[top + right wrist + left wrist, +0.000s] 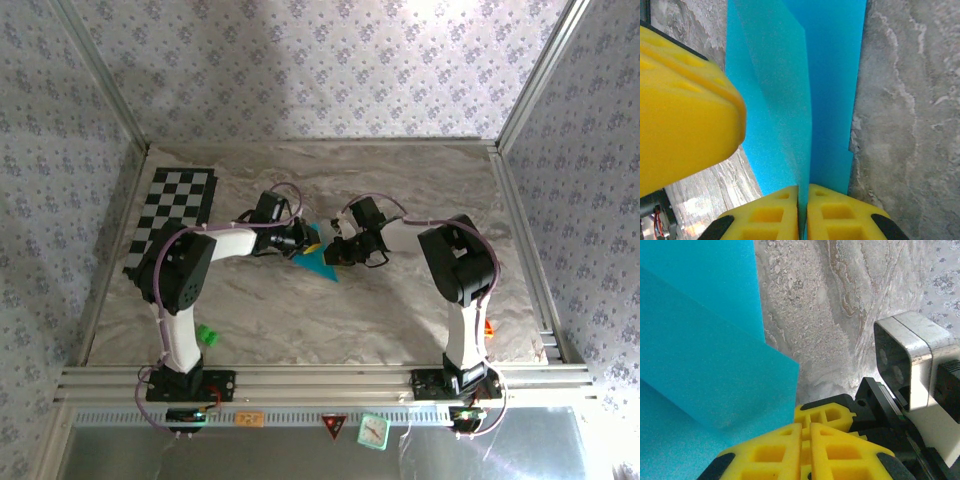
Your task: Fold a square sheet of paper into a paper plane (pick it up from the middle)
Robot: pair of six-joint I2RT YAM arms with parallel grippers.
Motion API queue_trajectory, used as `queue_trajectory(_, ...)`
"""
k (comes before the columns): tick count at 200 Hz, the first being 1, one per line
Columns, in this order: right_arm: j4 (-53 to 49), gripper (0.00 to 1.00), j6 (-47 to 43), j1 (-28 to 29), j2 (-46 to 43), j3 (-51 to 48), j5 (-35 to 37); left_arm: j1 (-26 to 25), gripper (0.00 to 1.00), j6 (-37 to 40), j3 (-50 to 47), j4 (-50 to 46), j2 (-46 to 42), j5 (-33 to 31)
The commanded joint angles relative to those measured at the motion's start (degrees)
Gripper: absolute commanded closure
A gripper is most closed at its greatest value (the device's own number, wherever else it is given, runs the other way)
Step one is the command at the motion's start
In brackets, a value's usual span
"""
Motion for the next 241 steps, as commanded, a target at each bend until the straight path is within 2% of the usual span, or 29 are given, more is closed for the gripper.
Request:
queue_trajectory(1, -1.0, 0.87, -0.6, -0.5, 1.0, -0.5, -0.6, 0.2, 0.87, 0.6, 1.4, 0.0, 1.2, 1.5)
queue_trajectory(66, -1.1, 0.86, -0.3, -0.8, -0.1, -0.7, -1.2, 0.1, 0.89, 1.3, 2.9, -2.1, 3.1, 1.4)
queue_trajectory(142, -2.9, 0.79, 0.4, -1.7, -5.0, -3.9, -2.7, -0.1, 0.89, 1.7, 3.3, -2.7, 3.6, 1.3)
queue_trajectory(214, -4.5, 0.79, -0.1, -2.1, -6.9, -6.8, -3.2, -0.4, 0.90, 1.7, 3.3, -2.6, 3.9, 1.5)
queue_trajectory(241, -4.8, 0.83, -0.4, -1.9, -6.2, -7.0, -3.6, -0.4, 0.90, 1.7, 3.3, -2.6, 3.9, 1.5)
